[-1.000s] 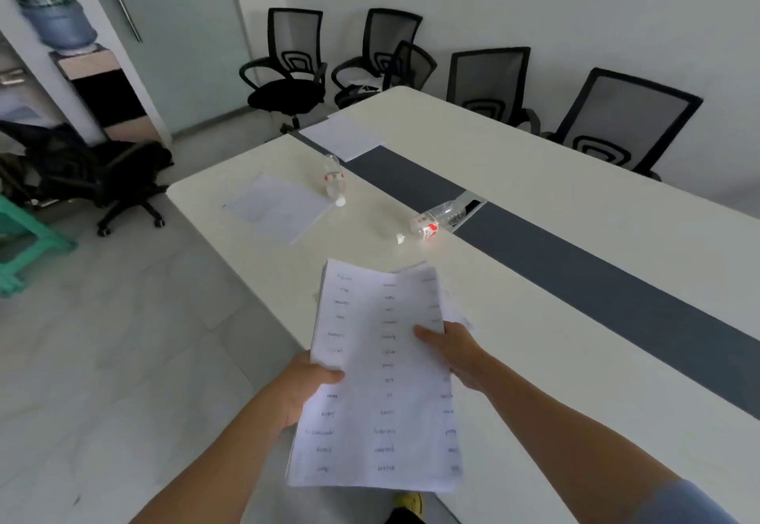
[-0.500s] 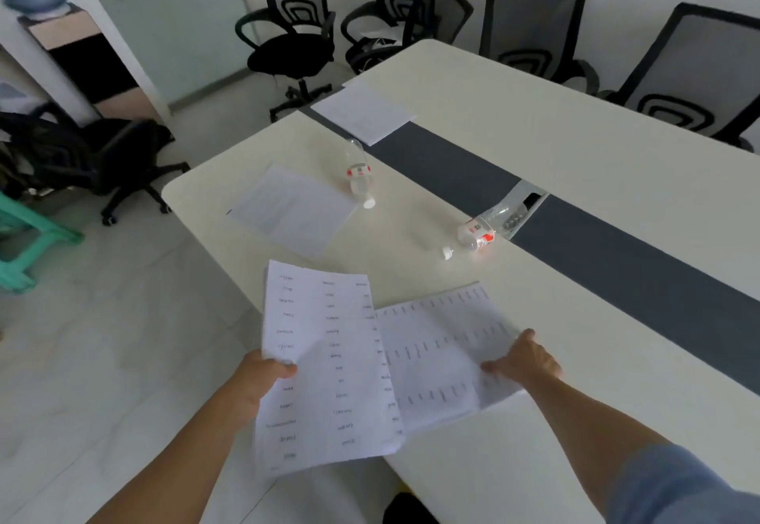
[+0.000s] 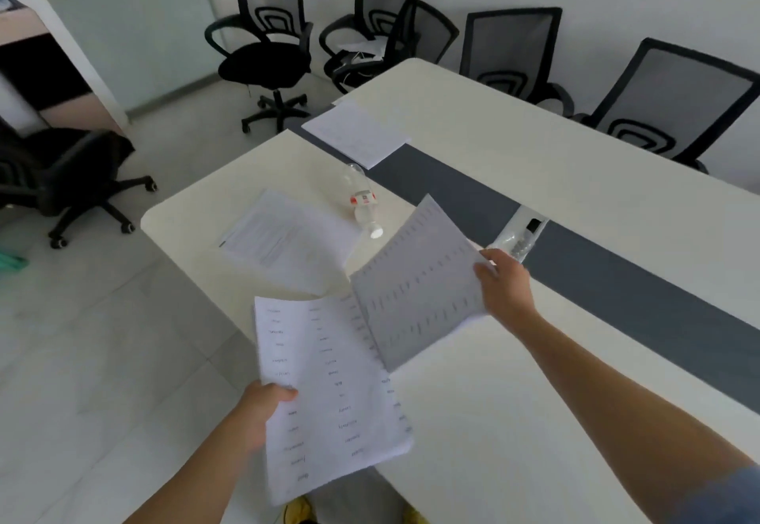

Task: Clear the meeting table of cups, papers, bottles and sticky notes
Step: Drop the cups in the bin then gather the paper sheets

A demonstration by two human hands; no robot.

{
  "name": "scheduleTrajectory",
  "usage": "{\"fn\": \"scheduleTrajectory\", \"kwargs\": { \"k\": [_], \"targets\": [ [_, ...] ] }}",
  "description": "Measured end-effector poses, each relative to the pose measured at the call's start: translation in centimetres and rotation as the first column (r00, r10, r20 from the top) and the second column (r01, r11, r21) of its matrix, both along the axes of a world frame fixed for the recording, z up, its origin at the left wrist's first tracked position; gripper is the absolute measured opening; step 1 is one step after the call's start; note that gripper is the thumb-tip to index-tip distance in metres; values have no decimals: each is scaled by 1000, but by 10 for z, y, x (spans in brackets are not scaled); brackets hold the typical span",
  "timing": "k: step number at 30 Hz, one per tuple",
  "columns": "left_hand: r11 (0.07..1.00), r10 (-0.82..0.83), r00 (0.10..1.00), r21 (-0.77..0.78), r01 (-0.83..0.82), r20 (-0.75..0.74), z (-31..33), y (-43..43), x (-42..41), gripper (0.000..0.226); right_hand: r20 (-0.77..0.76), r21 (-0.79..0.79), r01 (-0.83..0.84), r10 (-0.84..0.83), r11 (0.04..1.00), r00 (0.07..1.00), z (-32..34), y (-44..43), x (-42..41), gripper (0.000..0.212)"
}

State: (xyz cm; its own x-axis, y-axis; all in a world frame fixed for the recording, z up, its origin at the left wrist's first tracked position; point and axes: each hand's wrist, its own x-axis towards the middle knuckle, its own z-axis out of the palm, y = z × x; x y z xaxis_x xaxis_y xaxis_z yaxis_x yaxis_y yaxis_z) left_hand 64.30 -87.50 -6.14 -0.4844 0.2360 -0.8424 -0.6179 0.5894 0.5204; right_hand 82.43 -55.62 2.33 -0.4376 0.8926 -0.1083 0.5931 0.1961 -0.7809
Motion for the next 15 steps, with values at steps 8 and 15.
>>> {"fn": "scheduleTrajectory", "kwargs": {
  "k": [8,15],
  "targets": [
    [999,-15,991,51,8,136,-15,-6,-37,33,-183,-426,352,-460,834,869,-6,-28,-29,24],
    [940,-76,932,338,-51,354,-38,-4,-51,62,134,-872,254,-294,418,946,-101,-178,-38,25]
  ]
}}
